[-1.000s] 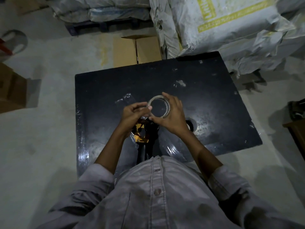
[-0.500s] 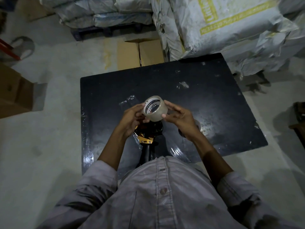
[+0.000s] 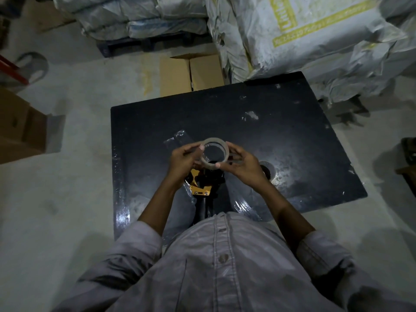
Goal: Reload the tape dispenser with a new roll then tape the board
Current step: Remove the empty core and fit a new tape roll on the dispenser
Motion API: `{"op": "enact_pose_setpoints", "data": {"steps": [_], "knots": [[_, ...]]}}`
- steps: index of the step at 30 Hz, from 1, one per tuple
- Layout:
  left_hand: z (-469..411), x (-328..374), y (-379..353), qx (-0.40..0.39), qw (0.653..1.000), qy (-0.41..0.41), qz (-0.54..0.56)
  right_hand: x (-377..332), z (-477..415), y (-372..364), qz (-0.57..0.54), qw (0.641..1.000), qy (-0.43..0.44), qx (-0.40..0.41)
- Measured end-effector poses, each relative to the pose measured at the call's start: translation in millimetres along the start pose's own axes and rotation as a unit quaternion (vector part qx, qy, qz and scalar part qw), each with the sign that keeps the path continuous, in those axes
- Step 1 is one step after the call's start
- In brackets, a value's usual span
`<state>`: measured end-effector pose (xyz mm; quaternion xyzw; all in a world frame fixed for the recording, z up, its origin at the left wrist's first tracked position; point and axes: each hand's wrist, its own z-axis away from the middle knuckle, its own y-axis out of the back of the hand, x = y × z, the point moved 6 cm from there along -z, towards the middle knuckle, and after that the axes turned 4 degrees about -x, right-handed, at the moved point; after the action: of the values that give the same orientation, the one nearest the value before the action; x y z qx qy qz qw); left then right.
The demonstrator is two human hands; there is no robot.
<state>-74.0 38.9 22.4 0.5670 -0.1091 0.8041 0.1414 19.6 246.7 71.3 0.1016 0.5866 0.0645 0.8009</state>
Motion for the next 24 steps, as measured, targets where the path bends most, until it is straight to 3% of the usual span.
{"op": "enact_pose_setpoints", "data": {"steps": [8,17,24], "knots": [[-6,-46,1,0.037,0.992,-0.014,-0.118,42,-5,-24,0.072,0.996,-0.047,-0.032],[-15,-69,4,0.030,0.996,0.025,-0.078,65,-19,-28,0.161,0.987,-0.026,-0.011],[-19,-74,4,0.035,0.991,0.023,-0.131,59,-17,-29,0.208,0.978,-0.031,-0.006]]}}
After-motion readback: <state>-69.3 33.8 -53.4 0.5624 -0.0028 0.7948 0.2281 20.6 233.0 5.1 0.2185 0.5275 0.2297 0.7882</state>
